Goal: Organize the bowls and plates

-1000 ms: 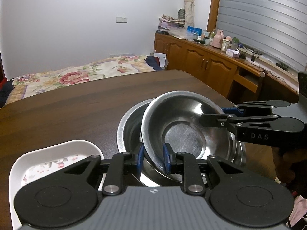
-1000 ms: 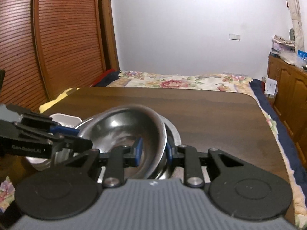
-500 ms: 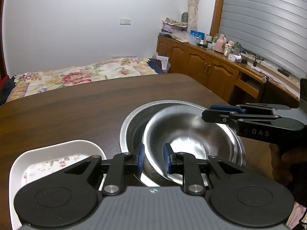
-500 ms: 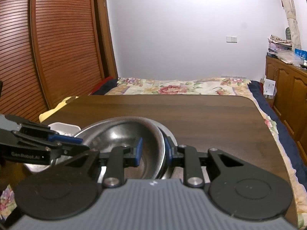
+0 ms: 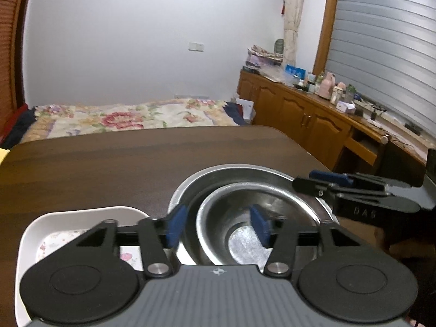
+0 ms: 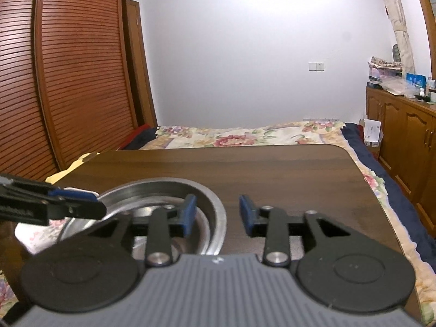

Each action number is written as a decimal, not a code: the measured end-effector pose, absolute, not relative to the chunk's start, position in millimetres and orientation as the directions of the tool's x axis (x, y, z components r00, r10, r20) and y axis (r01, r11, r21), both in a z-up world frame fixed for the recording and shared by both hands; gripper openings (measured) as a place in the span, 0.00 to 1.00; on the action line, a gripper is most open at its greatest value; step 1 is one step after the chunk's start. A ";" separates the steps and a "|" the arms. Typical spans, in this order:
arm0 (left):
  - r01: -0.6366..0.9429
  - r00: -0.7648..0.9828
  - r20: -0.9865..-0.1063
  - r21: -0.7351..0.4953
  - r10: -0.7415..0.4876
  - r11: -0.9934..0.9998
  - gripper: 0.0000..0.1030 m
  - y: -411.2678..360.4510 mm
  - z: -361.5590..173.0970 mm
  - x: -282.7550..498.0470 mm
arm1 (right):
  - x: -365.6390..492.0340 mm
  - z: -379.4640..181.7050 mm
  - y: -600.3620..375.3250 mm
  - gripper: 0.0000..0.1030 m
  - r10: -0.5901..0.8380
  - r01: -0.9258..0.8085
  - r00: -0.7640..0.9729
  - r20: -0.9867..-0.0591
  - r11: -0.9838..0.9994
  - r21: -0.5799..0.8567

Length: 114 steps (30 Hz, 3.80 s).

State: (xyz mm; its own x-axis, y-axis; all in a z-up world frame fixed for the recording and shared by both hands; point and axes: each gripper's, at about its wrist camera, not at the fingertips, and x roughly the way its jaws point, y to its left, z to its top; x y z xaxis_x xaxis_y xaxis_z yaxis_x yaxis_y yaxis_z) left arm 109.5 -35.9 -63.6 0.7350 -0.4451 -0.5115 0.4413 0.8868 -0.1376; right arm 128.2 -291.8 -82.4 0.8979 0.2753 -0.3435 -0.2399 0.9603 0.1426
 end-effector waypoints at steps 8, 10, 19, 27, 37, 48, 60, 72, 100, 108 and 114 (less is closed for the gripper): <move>0.403 0.785 -0.468 -0.110 -0.405 0.909 0.69 -37.1 -56.8 101.4 | 133.1 -96.1 -292.9 0.48 0.353 -0.277 0.872 -0.338 0.927 0.253; 0.391 0.800 -0.453 -0.104 -0.393 0.915 0.71 -32.8 -53.7 100.7 | 132.3 -95.6 -289.8 0.48 0.358 -0.285 0.871 -0.336 0.926 0.247; 0.331 0.826 -0.459 -0.075 -0.327 0.941 0.77 -23.0 -65.0 100.7 | 124.3 -90.7 -279.6 0.54 0.338 -0.285 0.880 -0.335 0.938 0.197; 0.329 0.801 -0.495 -0.105 -0.336 0.939 0.59 -25.1 -77.0 102.3 | 118.7 -90.5 -272.1 0.58 0.323 -0.267 0.880 -0.348 0.943 0.200; 0.318 0.790 -0.522 -0.099 -0.321 0.943 0.39 -27.2 -81.4 102.9 | 122.0 -92.5 -271.5 0.58 0.327 -0.258 0.869 -0.371 0.940 0.224; 0.314 0.801 -0.516 -0.068 -0.303 0.947 0.35 -36.1 -79.6 96.7 | 123.4 -97.3 -269.4 0.54 0.326 -0.253 0.860 -0.392 0.941 0.227; 0.321 0.799 -0.521 -0.053 -0.300 0.946 0.33 -38.4 -78.7 95.9 | 125.7 -100.0 -274.4 0.30 0.339 -0.247 0.849 -0.406 0.933 0.263; 0.333 0.804 -0.499 -0.075 -0.325 0.940 0.32 -34.1 -68.5 90.5 | 122.3 -88.1 -277.8 0.28 0.343 -0.242 0.860 -0.377 0.926 0.289; 0.182 0.863 -0.454 -0.125 -0.219 0.975 0.32 41.6 -22.5 61.8 | 122.1 -53.0 -219.1 0.28 0.470 -0.376 0.800 -0.372 0.877 0.299; 0.133 0.865 -0.468 -0.133 -0.181 0.982 0.32 62.4 -27.7 63.0 | 126.6 -54.6 -198.9 0.28 0.499 -0.412 0.769 -0.398 0.864 0.288; 0.114 0.865 -0.472 -0.142 -0.168 0.983 0.32 73.0 -31.2 64.6 | 127.1 -58.1 -187.3 0.28 0.506 -0.425 0.752 -0.422 0.862 0.277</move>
